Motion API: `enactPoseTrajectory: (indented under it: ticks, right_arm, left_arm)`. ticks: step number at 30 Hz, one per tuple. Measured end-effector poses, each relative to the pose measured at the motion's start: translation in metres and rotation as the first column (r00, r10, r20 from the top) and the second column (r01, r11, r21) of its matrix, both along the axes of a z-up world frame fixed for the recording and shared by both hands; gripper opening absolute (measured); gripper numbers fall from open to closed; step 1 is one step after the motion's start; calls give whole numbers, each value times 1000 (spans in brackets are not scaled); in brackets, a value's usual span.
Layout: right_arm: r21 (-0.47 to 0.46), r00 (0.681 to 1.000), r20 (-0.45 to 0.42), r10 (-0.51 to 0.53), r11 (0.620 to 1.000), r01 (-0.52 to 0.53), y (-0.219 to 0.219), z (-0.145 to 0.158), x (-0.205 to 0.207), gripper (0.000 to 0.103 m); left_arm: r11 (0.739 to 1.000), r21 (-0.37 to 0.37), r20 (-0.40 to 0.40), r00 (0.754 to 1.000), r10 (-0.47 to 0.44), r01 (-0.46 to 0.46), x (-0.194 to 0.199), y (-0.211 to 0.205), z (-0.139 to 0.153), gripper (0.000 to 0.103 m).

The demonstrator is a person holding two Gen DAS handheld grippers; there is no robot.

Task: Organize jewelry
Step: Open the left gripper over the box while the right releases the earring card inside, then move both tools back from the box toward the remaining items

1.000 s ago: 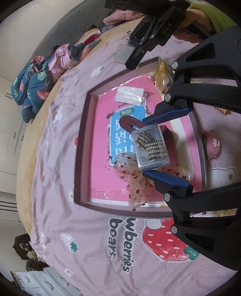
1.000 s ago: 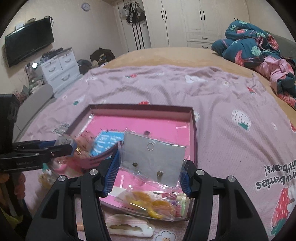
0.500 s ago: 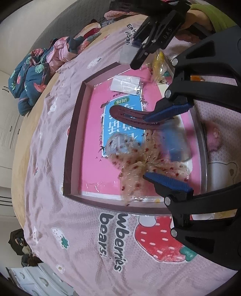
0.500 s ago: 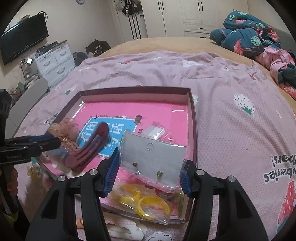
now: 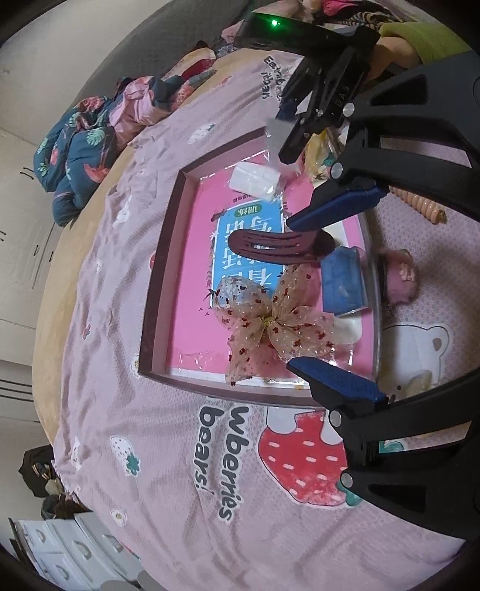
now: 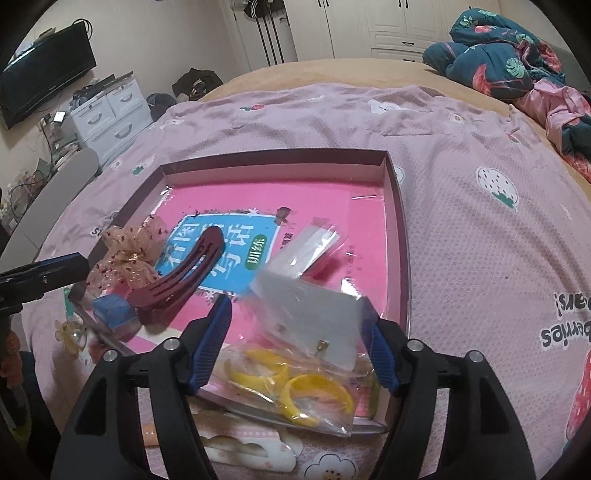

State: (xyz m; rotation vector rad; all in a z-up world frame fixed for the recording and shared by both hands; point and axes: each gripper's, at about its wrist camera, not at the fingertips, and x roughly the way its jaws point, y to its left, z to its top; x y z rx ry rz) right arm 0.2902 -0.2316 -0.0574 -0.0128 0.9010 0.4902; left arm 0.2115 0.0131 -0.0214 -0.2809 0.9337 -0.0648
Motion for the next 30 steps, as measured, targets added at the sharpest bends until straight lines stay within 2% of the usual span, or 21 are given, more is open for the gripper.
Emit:
enactPoseTrajectory:
  ticks: [10, 19, 22, 30]
  right_arm:
    - [27, 998, 54, -16, 1000, 14, -5, 19, -12, 79]
    - [78, 987, 150, -55, 996, 44, -22, 57, -33, 89]
    - [88, 981, 183, -68, 995, 53, -26, 74, -42, 92]
    - [126, 955, 277, -102, 990, 69, -38, 115, -75, 97]
  left_arm:
    - [1000, 0, 45, 999, 18, -18, -18, 1, 20, 69]
    - [1000, -7, 101, 995, 25, -25, -36, 2, 45, 74]
    - [1000, -9, 122, 992, 24, -23, -43, 2, 54, 83]
    - [999, -27, 188, 982, 31, -26, -63, 6, 79, 93]
